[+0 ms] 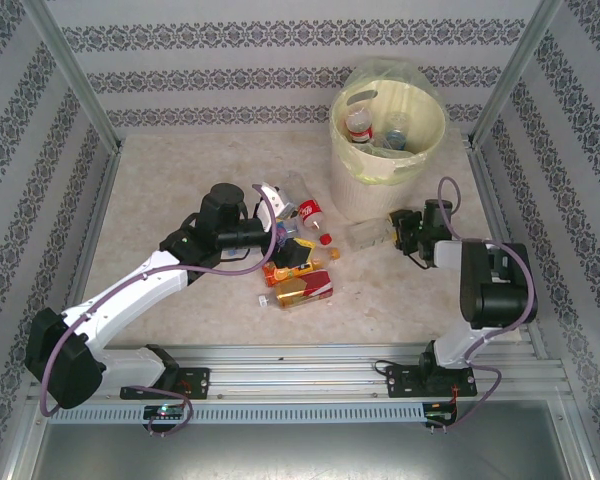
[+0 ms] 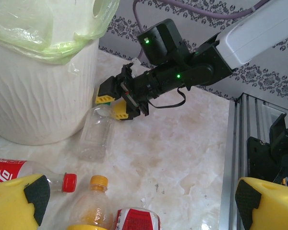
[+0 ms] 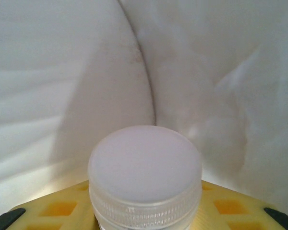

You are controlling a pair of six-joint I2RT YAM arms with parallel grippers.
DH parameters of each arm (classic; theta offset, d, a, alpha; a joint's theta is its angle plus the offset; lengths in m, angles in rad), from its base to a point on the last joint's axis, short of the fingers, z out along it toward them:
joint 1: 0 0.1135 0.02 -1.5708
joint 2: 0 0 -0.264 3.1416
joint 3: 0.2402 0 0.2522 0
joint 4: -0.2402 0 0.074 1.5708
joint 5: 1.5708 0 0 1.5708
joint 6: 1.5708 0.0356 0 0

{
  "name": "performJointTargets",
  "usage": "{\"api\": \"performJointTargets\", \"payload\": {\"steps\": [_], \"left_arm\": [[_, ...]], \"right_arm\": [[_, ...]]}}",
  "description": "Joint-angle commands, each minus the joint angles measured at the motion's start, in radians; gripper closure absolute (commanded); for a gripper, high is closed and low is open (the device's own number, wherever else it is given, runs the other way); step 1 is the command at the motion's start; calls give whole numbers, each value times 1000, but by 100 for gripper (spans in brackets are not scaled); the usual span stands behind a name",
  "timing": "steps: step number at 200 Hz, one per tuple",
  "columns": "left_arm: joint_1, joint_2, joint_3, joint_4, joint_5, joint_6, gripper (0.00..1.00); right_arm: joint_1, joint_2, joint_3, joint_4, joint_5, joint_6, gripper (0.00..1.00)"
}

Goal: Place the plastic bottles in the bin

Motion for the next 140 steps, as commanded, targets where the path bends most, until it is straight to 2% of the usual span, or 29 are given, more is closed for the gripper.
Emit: {"api": "performJointTargets", "payload": {"steps": [1, 87, 140], "left_arm": [[-15, -29, 12, 1, 5, 10, 0], [-9, -73, -40, 187, 63, -124, 0], [-1, -93, -90, 359, 121, -236, 0]], "right_arm": [[-23, -111, -3, -103, 52, -106, 56], [-59, -551, 29, -560, 307, -394, 57], [11, -766, 181, -766, 450, -593, 57]]}}
